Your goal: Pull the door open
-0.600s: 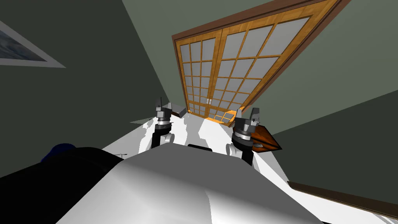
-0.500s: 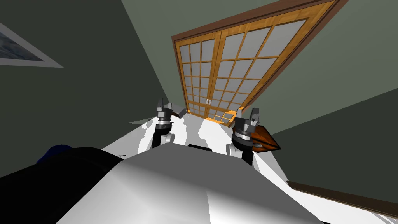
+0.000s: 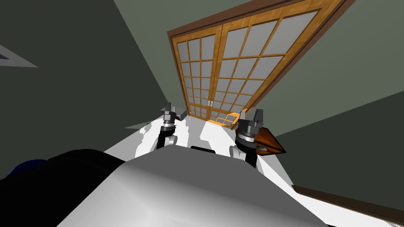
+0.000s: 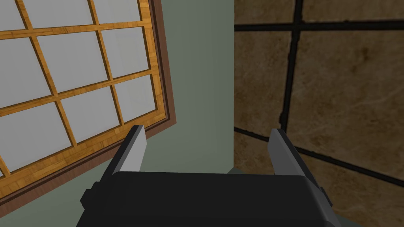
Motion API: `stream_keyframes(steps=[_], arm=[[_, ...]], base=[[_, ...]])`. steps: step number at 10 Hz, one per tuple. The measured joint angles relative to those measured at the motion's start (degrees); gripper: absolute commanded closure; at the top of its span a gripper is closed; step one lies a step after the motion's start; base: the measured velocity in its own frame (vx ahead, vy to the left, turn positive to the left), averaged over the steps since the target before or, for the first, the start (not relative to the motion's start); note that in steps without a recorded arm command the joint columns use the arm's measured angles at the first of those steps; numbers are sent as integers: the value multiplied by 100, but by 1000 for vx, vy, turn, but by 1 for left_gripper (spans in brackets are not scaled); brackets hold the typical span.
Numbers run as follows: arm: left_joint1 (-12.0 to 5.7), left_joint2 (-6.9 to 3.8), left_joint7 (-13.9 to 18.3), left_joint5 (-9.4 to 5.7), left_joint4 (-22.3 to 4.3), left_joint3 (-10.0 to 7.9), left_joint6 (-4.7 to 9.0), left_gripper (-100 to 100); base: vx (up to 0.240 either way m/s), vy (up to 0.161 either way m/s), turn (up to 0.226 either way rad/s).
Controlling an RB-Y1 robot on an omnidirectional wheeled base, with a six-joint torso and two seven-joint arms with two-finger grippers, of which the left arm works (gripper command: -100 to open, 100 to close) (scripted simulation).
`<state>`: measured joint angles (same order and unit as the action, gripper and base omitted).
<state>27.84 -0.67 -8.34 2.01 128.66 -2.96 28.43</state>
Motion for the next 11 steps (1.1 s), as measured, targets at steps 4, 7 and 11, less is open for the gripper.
stream_keyframes(steps=[4,7,11], arm=[[-116,-126,-409,103,-483,-107,94,-100],[-253,-186,-736,187,-913,-178,203,-100],[-340,-264,-1128,284,-1328,-270,278,-100]], base=[[117,-22,-63],[101,-14,-52],[98,-15,-55]])
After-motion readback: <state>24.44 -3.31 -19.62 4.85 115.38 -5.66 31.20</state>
